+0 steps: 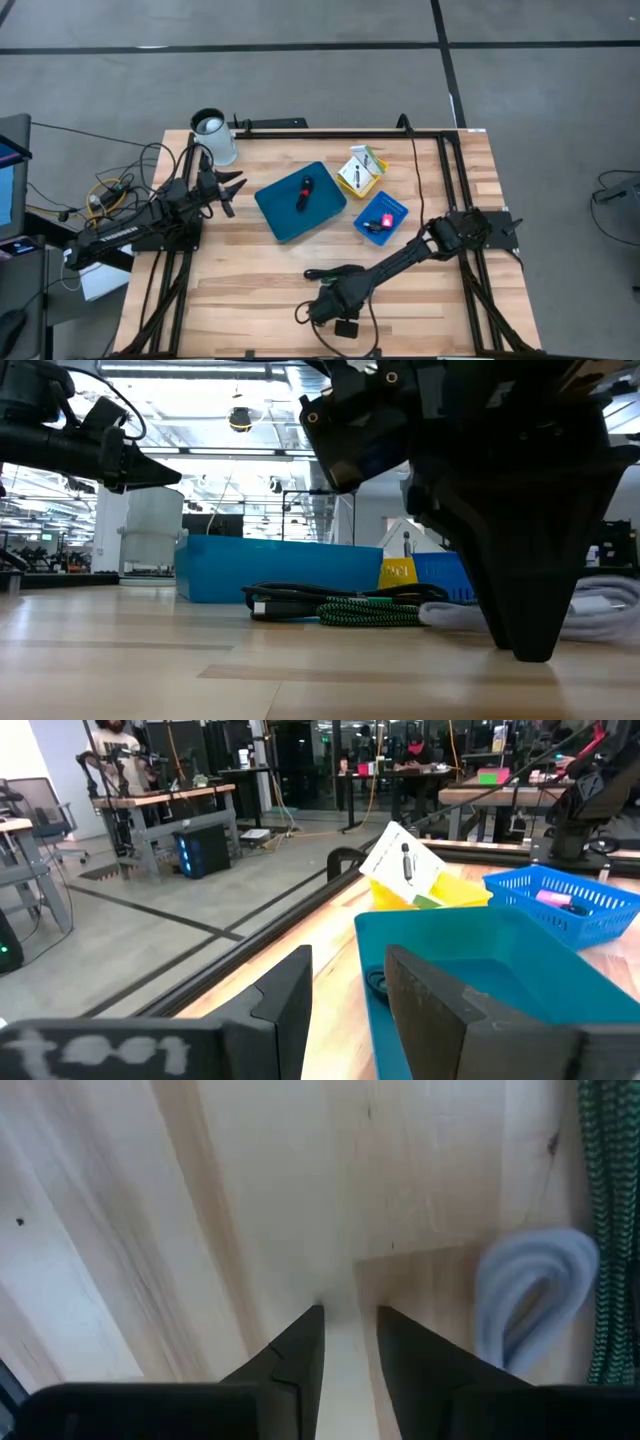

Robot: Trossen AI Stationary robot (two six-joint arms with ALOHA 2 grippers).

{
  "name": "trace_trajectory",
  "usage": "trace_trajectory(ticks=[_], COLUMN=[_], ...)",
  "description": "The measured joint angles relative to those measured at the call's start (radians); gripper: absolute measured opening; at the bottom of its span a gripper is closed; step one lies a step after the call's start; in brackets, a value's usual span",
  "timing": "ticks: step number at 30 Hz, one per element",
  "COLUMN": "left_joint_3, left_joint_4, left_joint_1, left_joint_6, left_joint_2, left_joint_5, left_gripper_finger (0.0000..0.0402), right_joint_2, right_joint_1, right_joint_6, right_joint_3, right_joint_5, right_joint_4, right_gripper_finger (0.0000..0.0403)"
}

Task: Pick and place items into bin
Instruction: Put the gray charger cable into the dark blue bin

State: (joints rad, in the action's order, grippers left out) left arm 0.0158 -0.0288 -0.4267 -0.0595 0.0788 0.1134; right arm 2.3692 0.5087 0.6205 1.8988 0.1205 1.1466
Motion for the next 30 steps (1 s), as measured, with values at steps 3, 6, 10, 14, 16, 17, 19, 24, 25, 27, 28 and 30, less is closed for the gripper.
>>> trace_trajectory(ticks=[3,6,10,14,16,17,19,24,25,27,28,30], left_joint_3=[0.0,0.0,0.0,0.0,0.0,0.0,0.0,0.0,0.0,0.0,0.0,0.0], left_joint_4=[0.0,0.0,0.0,0.0,0.0,0.0,0.0,0.0,0.0,0.0,0.0,0.0], left_joint_1=[0.0,0.0,0.0,0.0,0.0,0.0,0.0,0.0,0.0,0.0,0.0,0.0], left_joint_6=[0.0,0.0,0.0,0.0,0.0,0.0,0.0,0.0,0.0,0.0,0.0,0.0], left_joint_2=[0.0,0.0,0.0,0.0,0.0,0.0,0.0,0.0,0.0,0.0,0.0,0.0], left_joint_5=[0.0,0.0,0.0,0.0,-0.001,-0.001,-0.001,-0.001,-0.001,-0.001,-0.001,-0.001], left_gripper_finger=[0.0119,0.0119,0.0119,0.0119,0.0119,0.0119,0.0119,0.0119,0.0119,0.0119,0.0119,0.0119], right_joint_2=[0.013,0.014,0.022,0.033,0.031,0.028,0.027,0.027,0.027,0.034,0.042,0.064], right_joint_1=[-0.001,-0.002,-0.001,0.004,0.005,0.004,0.004,-0.003,-0.006,-0.012,-0.017,-0.025], right_joint_6=[0.0,0.001,0.024,0.039,0.056,0.06,0.061,0.038,0.027,0.001,-0.011,-0.035], right_joint_3=[0.001,0.001,0.048,0.114,0.156,0.173,0.199,0.204,0.204,0.207,0.209,0.207], right_joint_5=[0.003,0.012,0.012,-0.017,-0.046,-0.061,-0.088,-0.126,-0.126,-0.126,-0.126,-0.127], right_joint_4=[0.004,0.004,0.046,0.125,0.178,0.221,0.287,0.318,0.315,0.312,0.305,0.302], right_gripper_finger=[0.009,0.009,0.009,0.009,0.009,0.009,0.009,0.009,0.009,0.009,0.009,0.009])
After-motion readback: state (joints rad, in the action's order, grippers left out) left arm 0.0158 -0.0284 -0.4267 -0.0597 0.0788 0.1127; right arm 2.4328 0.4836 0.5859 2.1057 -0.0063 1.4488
